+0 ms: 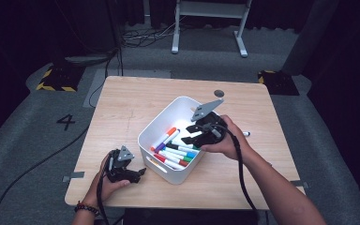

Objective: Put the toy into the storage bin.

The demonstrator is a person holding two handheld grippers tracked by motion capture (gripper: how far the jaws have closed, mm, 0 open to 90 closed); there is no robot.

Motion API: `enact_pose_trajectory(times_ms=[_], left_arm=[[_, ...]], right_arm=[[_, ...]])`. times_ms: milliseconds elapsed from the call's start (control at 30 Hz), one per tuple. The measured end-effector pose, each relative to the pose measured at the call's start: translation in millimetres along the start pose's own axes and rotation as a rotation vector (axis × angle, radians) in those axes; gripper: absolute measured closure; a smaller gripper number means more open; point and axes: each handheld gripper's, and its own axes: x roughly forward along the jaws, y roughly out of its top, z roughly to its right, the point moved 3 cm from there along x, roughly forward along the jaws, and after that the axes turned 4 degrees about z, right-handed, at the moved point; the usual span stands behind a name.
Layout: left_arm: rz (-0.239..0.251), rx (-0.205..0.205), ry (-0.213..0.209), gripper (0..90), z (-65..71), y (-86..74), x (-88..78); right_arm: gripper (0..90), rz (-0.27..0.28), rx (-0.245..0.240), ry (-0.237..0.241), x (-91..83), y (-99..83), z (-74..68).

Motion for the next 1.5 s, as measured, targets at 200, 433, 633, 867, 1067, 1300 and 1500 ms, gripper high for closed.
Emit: enact_pose_trajectory(times_ms=[200,433,633,867,1067,1300,1500], left_arm=[[0.000,-0.001,-0.001,10.3,0.1,0.0,0.0],[0.000,0.000,0.000,10.3,0.0,0.0,0.1],[0.000,-0.001,-0.001,10.3,0.1,-0.1,0.0],[0.000,-0.001,-0.001,10.3,0.1,-0.1,0.0],[0.000,-0.001,-0.001,10.3,0.1,-0.1,0.0],[0.000,-0.001,-0.001,10.3,0.1,-0.1,0.0],[0.000,-0.001,-0.001,10.3,0.1,-0.1,0.0]], right_arm=[[51.6,0.063,0.026,-0.037,-29.7,-19.1,15.5],[46.6,0.121,0.047,-0.083,-60.7,-45.4,33.9],[42.2,0.177,0.088,-0.098,-72.6,-75.0,59.0],[41.4,0.132,0.147,-0.152,-60.6,-115.7,91.6],[42.9,0.085,0.200,-0.157,-42.1,-140.8,113.6],[45.6,-0.037,0.225,-0.153,-5.0,-168.2,133.9],[45.2,-0.127,0.201,-0.176,20.9,-183.8,146.9]])
